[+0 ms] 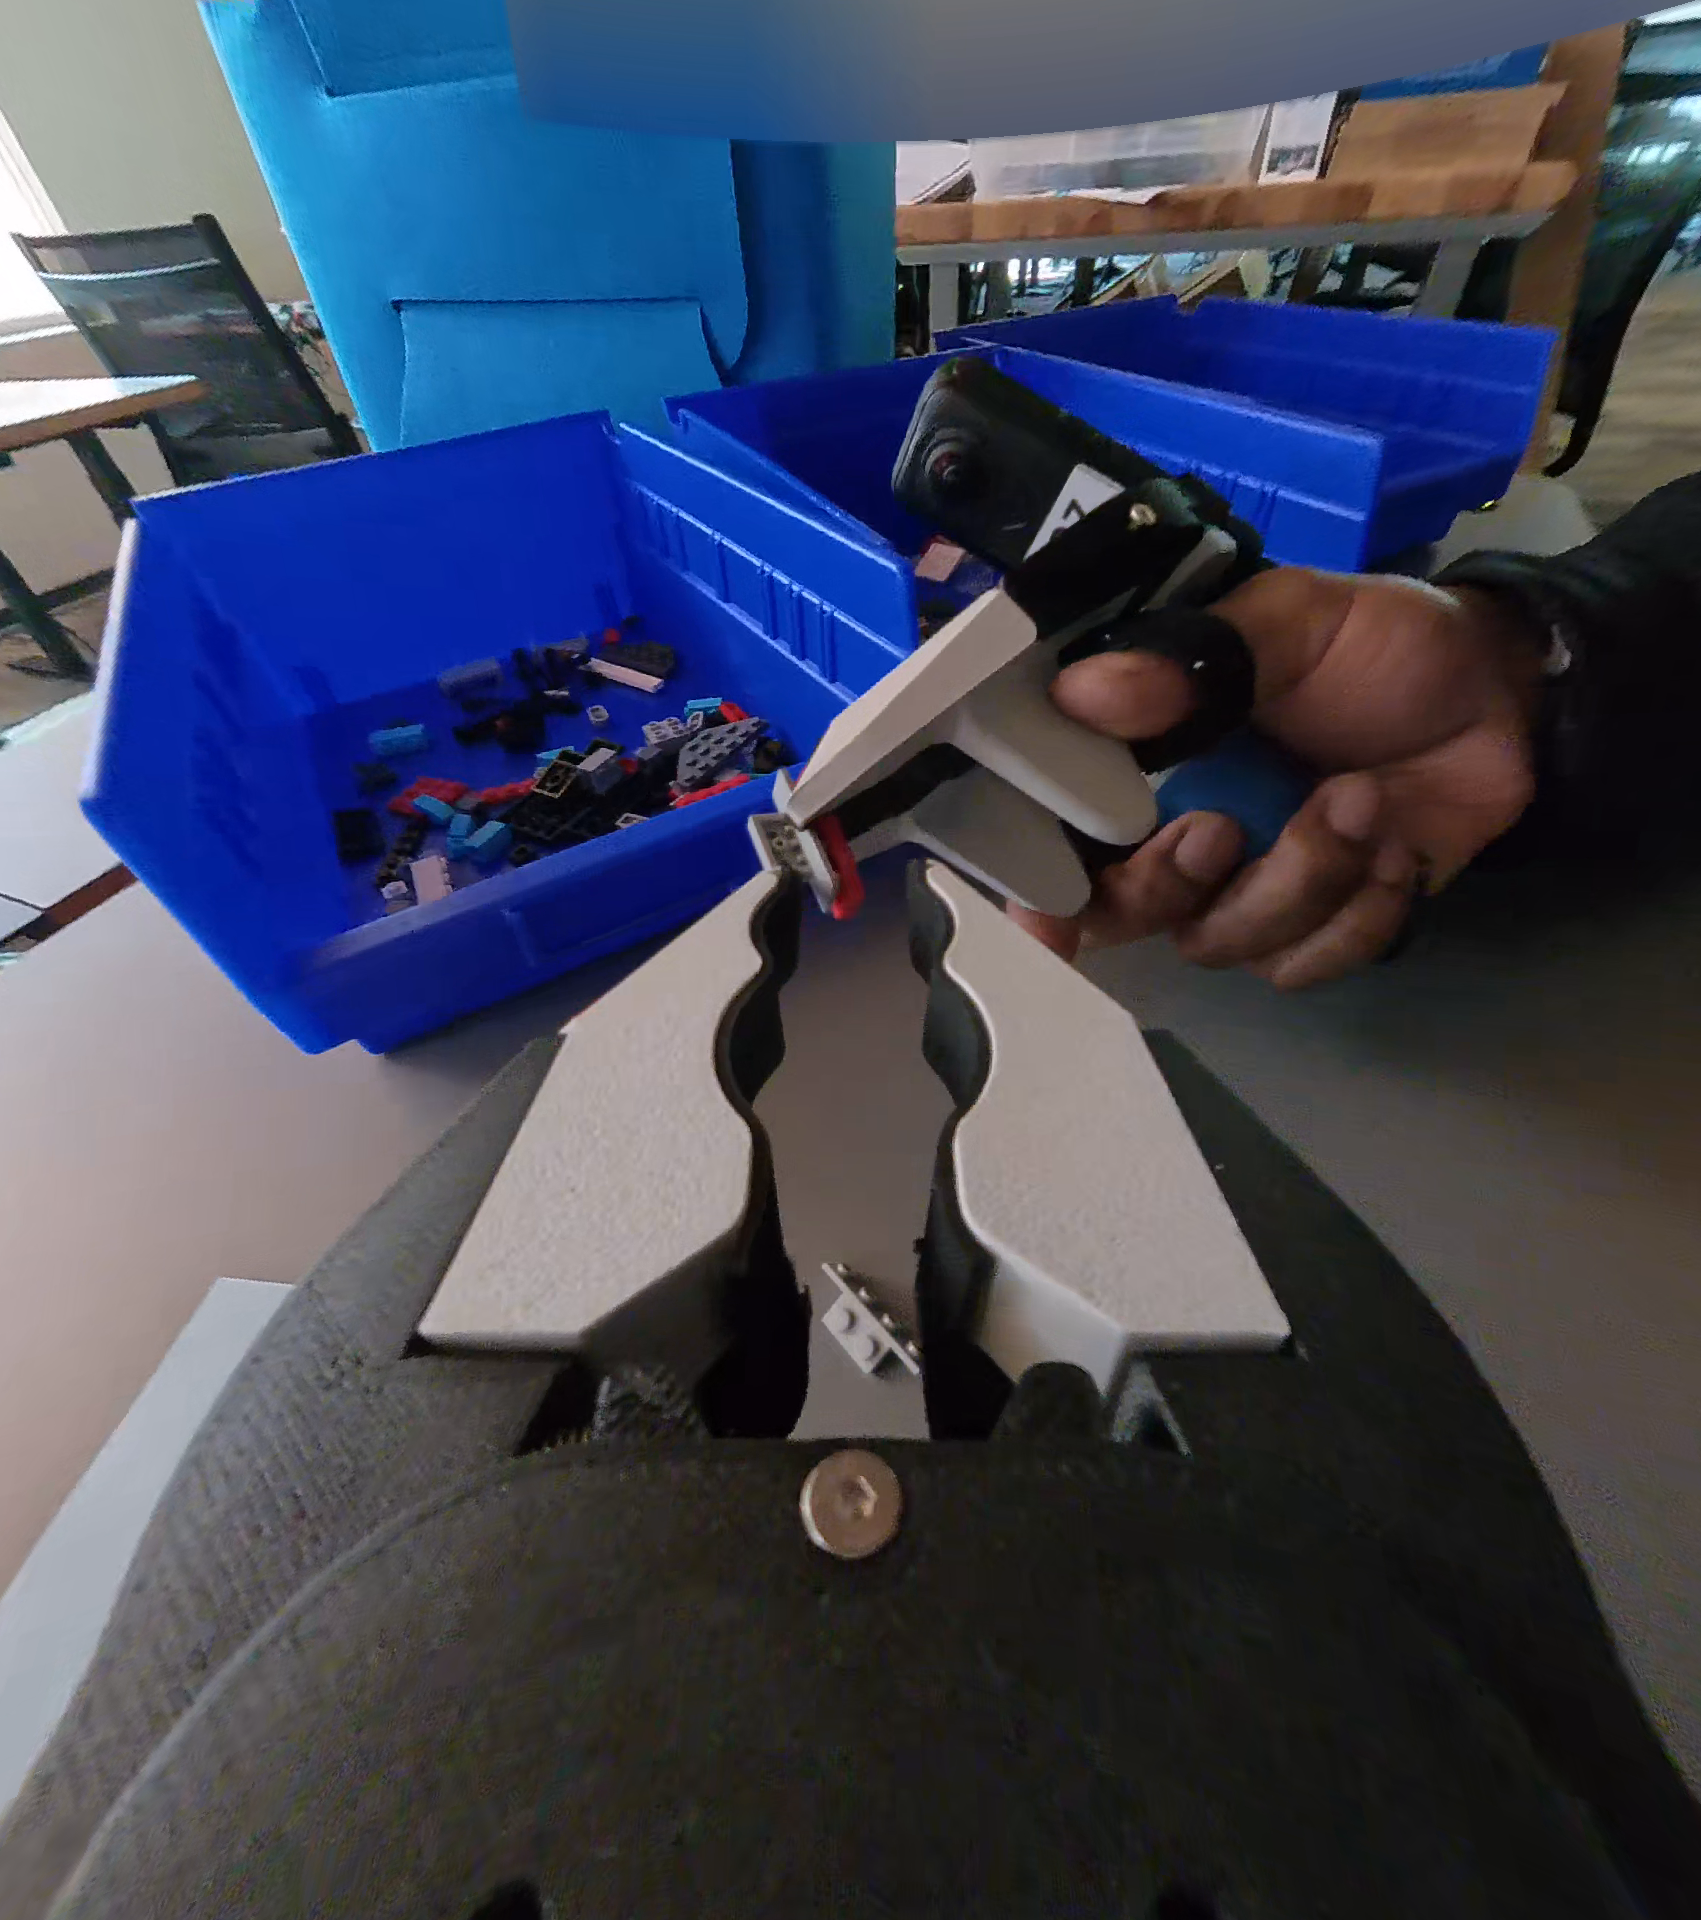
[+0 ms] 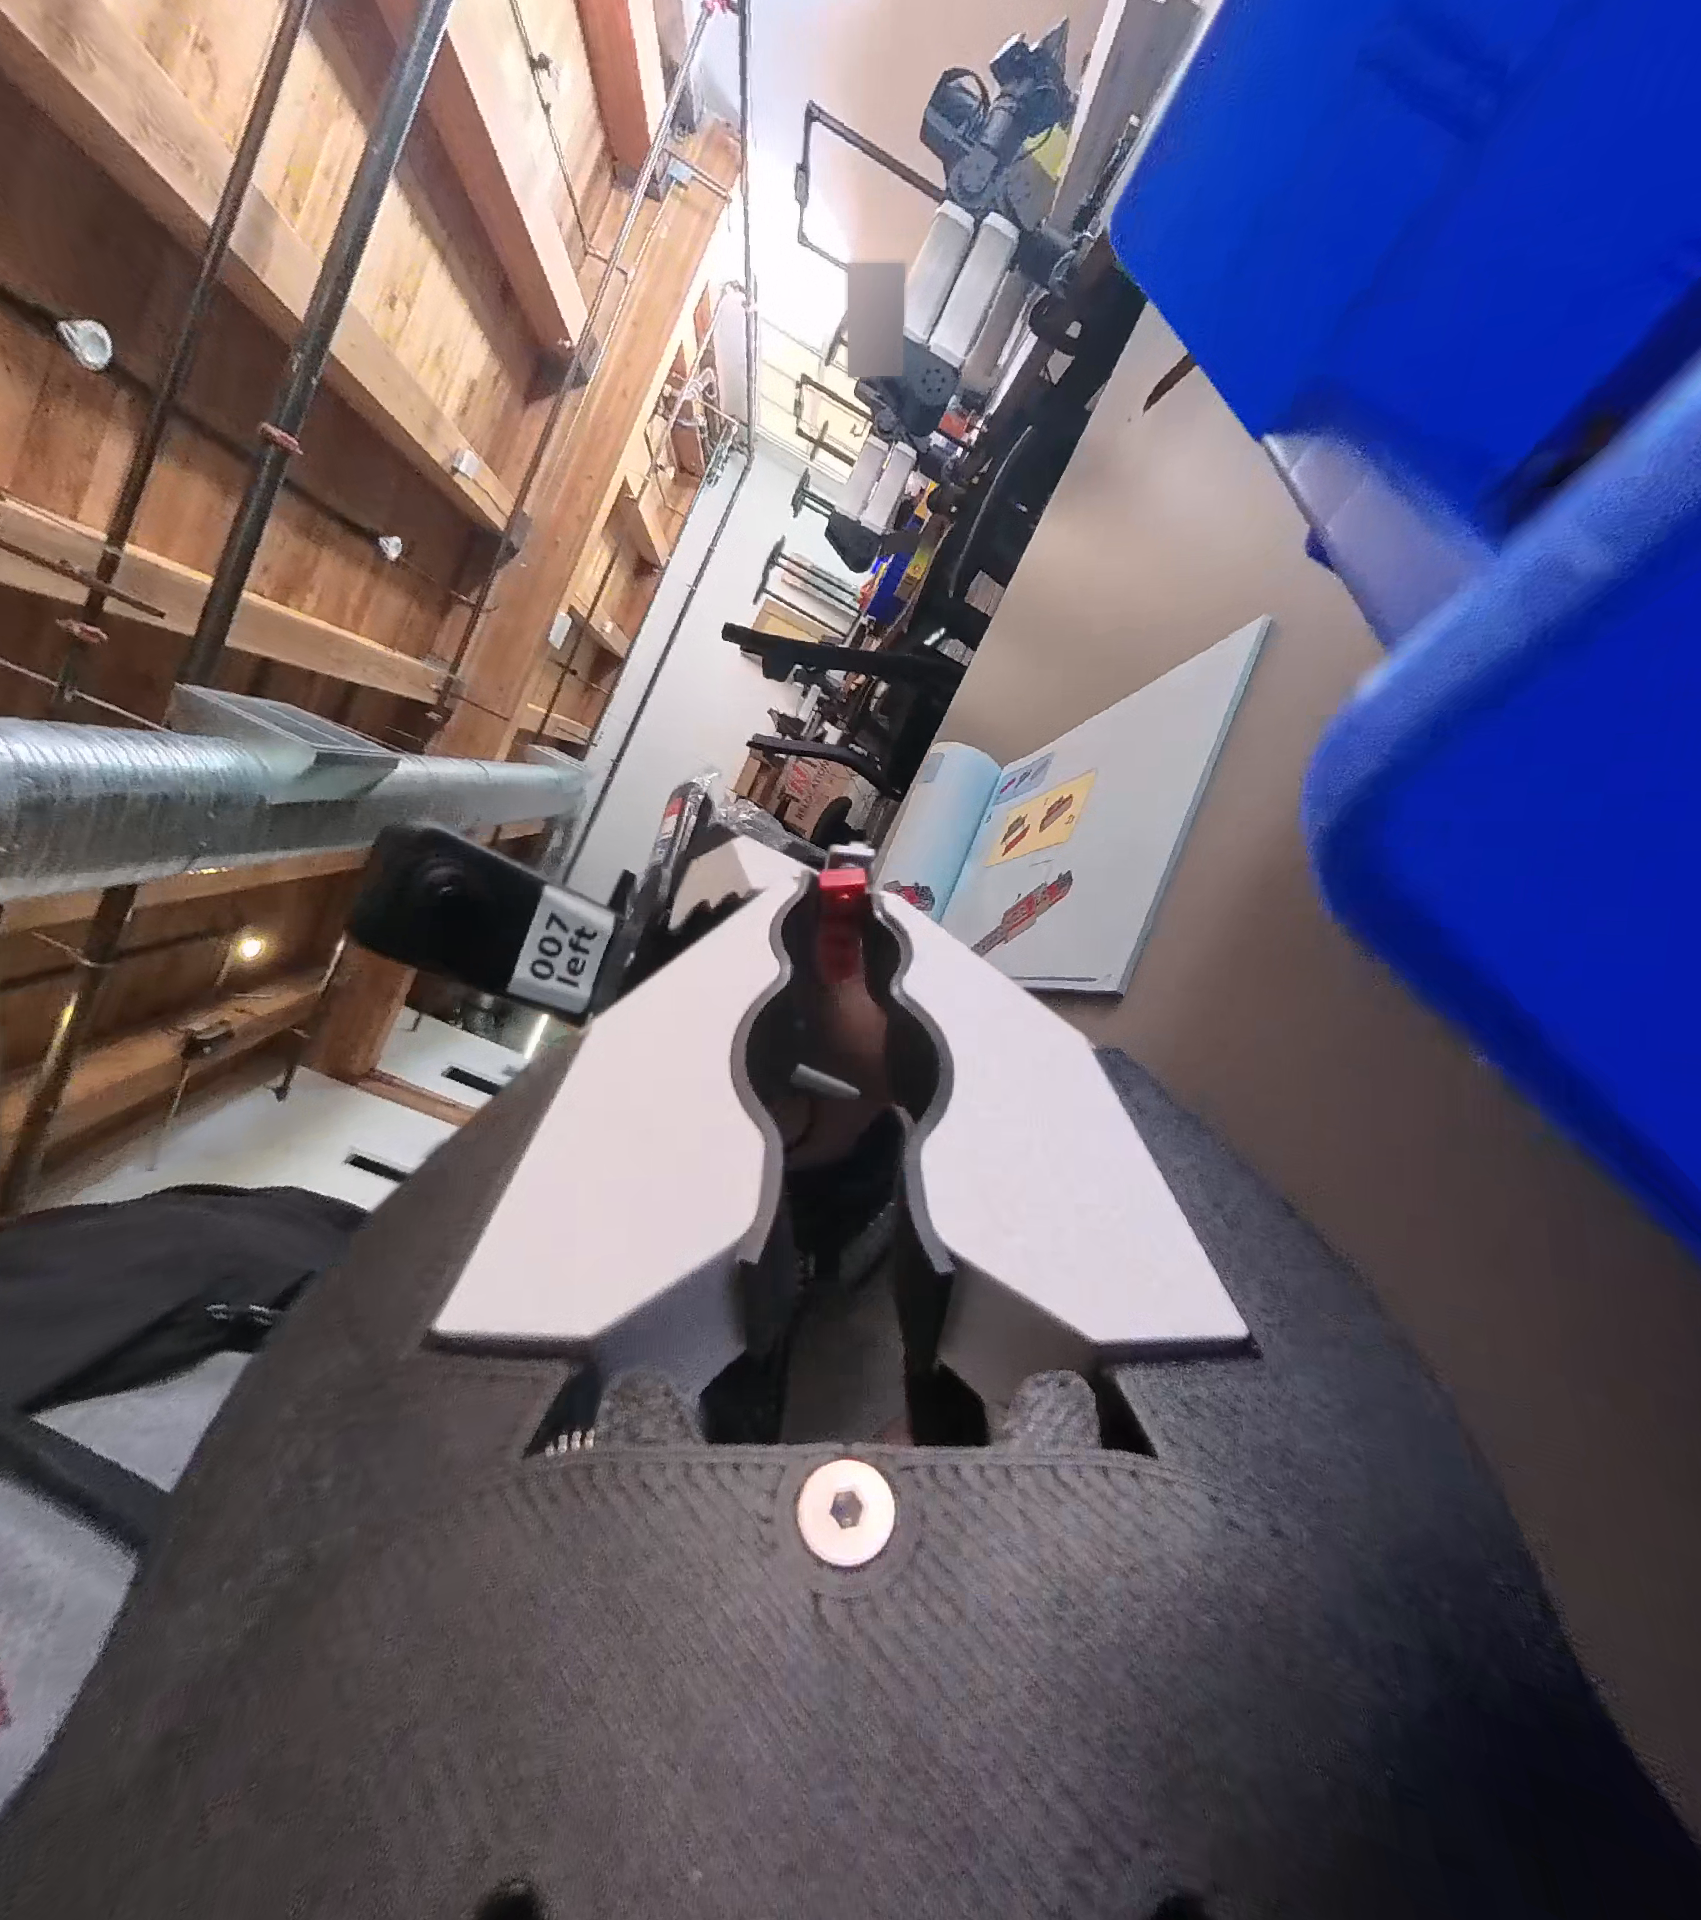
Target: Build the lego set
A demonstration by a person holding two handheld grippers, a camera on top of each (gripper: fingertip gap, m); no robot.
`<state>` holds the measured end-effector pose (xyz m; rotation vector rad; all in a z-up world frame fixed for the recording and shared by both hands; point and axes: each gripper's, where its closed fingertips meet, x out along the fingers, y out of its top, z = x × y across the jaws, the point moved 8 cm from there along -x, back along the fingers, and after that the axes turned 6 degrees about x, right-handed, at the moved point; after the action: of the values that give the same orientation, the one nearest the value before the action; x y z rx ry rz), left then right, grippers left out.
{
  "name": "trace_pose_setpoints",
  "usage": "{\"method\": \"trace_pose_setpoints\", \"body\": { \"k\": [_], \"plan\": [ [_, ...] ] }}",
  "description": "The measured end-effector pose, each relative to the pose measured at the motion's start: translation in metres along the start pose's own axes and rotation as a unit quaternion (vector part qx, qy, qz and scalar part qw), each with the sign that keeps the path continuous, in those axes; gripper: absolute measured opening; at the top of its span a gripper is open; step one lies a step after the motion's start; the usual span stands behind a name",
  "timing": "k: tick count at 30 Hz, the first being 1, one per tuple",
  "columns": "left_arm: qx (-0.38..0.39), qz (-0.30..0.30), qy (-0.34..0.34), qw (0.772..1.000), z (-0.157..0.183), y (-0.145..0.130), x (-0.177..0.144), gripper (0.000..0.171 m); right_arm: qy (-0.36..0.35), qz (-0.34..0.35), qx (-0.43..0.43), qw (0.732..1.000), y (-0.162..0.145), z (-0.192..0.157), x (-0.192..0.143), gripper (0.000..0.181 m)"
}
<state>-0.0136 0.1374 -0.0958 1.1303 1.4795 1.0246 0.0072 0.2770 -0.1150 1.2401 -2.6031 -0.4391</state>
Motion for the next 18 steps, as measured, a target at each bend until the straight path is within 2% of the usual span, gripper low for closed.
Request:
{"method": "trace_pose_setpoints", "body": {
  "k": [1,12,18],
  "plan": [
    [0.01,-0.001,0.005,1.0,0.001,0.0,0.0,0.019,0.0,0.003,0.005,1.0,0.0,0.0,0.0,0.01],
    [0.13,-0.024,0.071,0.989,0.009,0.0,0.002,0.012,0.012,0.024,0.065,0.998,-0.003,0.004,0.0,0.009],
    [0.164,-0.031,0.09,0.982,0.012,0.0,0.004,0.008,0.017,0.028,0.079,0.996,-0.005,0.005,0.0,0.009]
  ]
}}
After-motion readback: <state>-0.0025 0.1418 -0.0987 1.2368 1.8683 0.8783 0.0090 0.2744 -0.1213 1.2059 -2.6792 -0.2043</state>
